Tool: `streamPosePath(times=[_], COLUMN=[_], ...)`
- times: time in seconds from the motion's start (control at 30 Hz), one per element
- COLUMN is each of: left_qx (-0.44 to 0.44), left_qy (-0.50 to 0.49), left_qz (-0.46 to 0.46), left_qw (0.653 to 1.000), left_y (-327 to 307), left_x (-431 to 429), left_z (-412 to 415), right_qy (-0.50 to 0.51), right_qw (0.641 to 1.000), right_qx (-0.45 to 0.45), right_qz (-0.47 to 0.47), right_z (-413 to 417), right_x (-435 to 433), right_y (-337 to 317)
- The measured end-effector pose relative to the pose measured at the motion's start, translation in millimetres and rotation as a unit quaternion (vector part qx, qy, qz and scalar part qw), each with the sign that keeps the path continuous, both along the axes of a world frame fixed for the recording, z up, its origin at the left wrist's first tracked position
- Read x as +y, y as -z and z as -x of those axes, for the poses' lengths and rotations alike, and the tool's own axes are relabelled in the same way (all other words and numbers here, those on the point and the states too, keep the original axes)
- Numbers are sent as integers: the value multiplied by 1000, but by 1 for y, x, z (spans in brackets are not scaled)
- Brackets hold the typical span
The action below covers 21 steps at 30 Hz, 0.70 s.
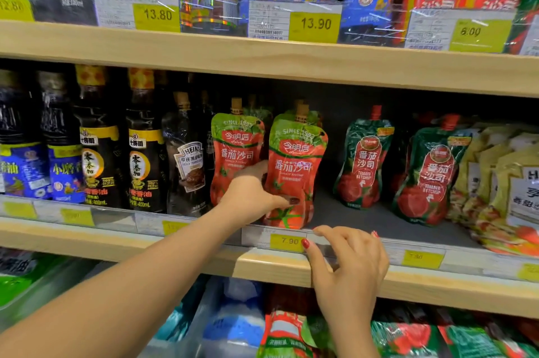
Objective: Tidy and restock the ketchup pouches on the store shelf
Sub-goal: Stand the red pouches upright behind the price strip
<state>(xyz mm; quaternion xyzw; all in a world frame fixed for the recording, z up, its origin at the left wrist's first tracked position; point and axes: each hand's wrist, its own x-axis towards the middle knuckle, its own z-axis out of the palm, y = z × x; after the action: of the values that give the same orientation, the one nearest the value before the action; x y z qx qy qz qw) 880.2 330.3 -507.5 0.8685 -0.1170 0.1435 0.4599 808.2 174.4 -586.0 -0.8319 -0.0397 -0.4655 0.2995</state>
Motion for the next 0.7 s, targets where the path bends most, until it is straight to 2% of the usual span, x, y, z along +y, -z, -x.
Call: streamPosePath(times=[0.13, 0.2, 0.3, 0.5, 0.7], left_qx=[-141, -169, -141, -100, -109], left_qy=[-134, -111, -83, -82, -62], left_qz=[-73, -103, -153, -151, -148], left_qw=[978, 974, 975, 980, 981], left_y=[9, 15, 16, 13, 12], left_x=[5, 3, -1, -3, -4], left_z=[13, 17, 16, 3, 7], right_qy=[0, 3, 8, 3, 2], right_qw=[1000, 1000, 1000, 1000, 1000], right_qx=[0, 4, 8, 5, 5], right_qz=[-7, -9, -8, -10, -7], right_z=[0, 0, 1, 1, -1], right_x=[1, 2, 2, 2, 1], right_y=[1, 1, 1, 0, 2])
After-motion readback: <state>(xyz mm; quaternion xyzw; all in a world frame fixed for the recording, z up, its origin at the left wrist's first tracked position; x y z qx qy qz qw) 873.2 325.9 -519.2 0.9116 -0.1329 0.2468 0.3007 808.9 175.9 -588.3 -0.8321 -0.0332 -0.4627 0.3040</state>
